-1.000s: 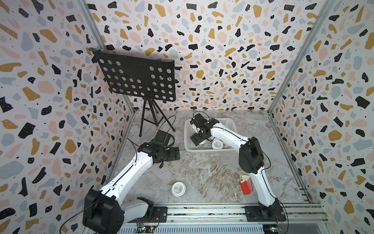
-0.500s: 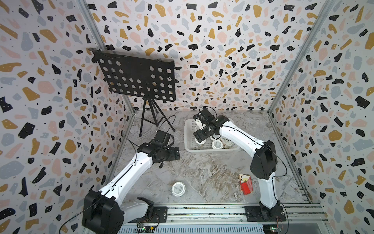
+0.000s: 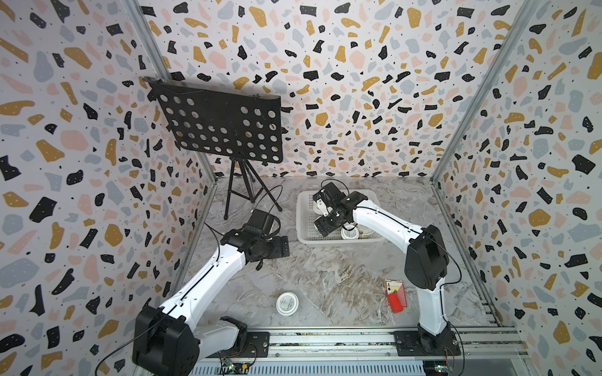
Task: Put the yogurt in the basket
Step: Place the yogurt in the basket.
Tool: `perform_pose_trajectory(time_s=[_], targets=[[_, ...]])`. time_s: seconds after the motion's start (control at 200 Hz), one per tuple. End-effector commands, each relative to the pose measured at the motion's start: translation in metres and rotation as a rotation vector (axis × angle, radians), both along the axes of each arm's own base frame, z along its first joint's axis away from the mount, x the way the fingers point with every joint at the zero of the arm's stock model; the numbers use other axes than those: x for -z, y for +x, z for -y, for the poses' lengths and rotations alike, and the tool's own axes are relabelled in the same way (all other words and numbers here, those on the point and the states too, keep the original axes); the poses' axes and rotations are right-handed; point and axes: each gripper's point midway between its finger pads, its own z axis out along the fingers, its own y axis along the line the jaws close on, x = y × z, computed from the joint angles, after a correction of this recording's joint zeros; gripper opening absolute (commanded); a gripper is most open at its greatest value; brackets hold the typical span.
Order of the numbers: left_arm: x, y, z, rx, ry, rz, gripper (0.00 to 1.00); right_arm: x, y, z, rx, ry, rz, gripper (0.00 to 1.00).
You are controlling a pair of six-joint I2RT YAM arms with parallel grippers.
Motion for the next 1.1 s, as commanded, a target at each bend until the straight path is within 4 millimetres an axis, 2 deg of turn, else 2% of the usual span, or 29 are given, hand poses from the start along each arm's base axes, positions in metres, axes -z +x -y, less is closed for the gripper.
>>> perform_pose_trajectory(time_s=[0.0,0.3,0.536,1.096], targets=[[-0.013,0.008,0.003,0.01,-0.019,0.052,0.95,0.002,0.003,0.0,0.011,0.002,0.003,0.79],[-0.013,0.008,0.001,0.007,-0.014,0.055,0.95,0.015,0.009,-0.001,0.015,-0.026,0.001,0.71],[-0.012,0.008,0.001,0.006,-0.013,0.054,0.95,0.021,0.014,-0.001,0.02,-0.043,0.006,0.71],[-0.012,0.007,0.0,0.004,-0.012,0.053,0.95,0.022,0.026,-0.004,0.022,-0.06,0.037,0.7]])
